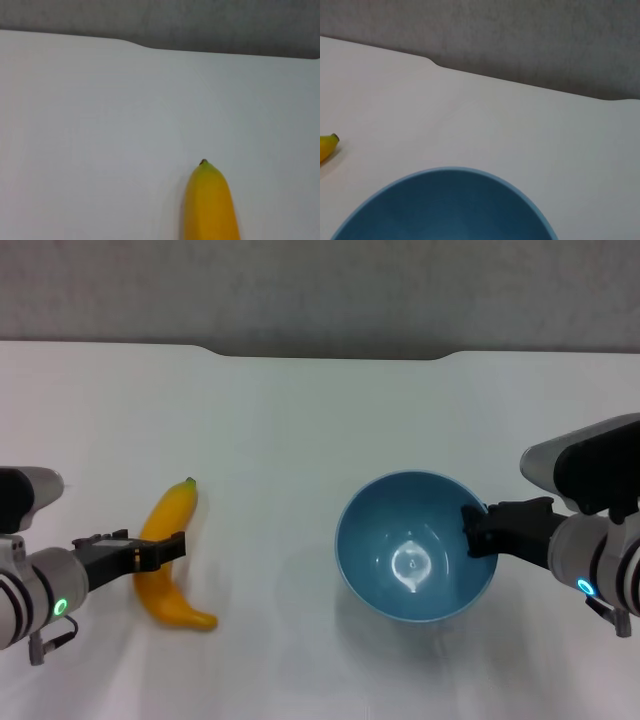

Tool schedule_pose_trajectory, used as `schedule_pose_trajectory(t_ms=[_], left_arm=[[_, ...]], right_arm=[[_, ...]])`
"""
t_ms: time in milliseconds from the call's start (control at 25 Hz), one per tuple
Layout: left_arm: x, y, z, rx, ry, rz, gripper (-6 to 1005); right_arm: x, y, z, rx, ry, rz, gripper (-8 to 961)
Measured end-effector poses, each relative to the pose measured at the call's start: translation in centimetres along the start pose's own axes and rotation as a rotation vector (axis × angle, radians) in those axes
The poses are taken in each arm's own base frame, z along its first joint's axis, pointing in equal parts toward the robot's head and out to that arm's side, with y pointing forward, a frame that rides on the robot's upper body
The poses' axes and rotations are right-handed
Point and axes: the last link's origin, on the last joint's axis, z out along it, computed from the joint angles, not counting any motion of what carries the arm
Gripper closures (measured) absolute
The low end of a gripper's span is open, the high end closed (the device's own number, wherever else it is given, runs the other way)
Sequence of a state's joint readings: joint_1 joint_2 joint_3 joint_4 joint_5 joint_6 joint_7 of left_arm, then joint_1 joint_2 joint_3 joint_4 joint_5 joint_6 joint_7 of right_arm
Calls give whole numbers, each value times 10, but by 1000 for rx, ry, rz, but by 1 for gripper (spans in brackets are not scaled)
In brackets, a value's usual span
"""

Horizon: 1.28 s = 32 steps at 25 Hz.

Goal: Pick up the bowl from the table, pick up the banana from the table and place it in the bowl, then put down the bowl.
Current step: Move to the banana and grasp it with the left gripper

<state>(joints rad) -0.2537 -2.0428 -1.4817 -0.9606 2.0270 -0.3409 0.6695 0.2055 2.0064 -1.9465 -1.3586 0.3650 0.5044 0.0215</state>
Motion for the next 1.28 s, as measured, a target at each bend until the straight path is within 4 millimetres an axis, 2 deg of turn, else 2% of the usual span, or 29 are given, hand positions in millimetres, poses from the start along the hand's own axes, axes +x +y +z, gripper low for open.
schedule_pose_trajectory(t_ms=[1080,1280], left_arm=[[-11,-1,4,61,33,48,99],[-11,5,6,47,25,62,101]], right_arm=[[2,-1,-2,2,-6,7,904],[2,0,-2,1,-7,7,902]])
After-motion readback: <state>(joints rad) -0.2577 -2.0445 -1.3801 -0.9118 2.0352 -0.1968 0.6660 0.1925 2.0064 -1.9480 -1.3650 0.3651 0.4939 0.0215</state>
